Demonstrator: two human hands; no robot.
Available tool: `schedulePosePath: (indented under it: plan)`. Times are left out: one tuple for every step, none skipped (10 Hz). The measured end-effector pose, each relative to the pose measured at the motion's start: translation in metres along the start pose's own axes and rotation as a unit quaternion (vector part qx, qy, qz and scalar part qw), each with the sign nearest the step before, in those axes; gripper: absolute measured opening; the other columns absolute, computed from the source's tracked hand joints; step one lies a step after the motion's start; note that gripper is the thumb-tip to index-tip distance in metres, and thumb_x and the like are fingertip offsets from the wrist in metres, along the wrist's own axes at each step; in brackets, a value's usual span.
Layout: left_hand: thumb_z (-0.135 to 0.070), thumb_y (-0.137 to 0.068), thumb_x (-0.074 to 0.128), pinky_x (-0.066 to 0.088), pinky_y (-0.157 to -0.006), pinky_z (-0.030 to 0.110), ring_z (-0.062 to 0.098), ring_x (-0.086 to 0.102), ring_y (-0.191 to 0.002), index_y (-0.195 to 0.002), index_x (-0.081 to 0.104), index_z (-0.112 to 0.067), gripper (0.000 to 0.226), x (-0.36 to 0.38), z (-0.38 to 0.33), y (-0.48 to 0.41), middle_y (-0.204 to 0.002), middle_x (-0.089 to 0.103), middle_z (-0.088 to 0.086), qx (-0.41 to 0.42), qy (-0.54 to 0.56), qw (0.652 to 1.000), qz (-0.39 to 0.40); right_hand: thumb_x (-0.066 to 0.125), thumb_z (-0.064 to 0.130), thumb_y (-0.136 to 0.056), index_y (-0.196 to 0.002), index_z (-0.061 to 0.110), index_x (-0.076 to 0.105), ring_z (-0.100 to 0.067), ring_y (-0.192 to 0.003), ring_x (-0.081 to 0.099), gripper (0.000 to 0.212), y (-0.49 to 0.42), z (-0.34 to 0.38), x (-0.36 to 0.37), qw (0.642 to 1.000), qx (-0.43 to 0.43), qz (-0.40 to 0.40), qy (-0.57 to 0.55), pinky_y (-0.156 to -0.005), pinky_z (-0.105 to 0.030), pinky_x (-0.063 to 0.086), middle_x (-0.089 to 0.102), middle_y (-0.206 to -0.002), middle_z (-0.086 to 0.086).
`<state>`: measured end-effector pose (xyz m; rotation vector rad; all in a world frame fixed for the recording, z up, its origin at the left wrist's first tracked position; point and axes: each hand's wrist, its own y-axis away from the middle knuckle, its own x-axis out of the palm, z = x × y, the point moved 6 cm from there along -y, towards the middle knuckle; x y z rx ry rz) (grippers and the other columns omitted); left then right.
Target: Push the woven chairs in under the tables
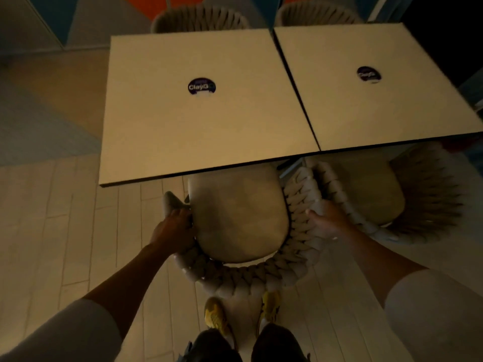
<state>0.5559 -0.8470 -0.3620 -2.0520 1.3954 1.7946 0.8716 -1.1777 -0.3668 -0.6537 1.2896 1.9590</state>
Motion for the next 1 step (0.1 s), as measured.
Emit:
schedulePosePath:
  plan:
    - [-0.057,-0.096,0.053,0.046,-0.106,0.046,0.027,0.048,-0.135,-0.147,0.046,-0.023,0.062,-0.0211,-0.0508,-0.0095,-0.152,0.048,0.004,0.089,-0.064,0.994,-0.013,0.060,0.063,-0.095,-0.155,0.016,0.041,-0.035,-0.136,0.051,0.079,0.0339,0.0332,-0.0256,0.999,-0.033,-0.013,-0.001,-0.106,-0.043,0.046,0.046,-0.155,-0.013]
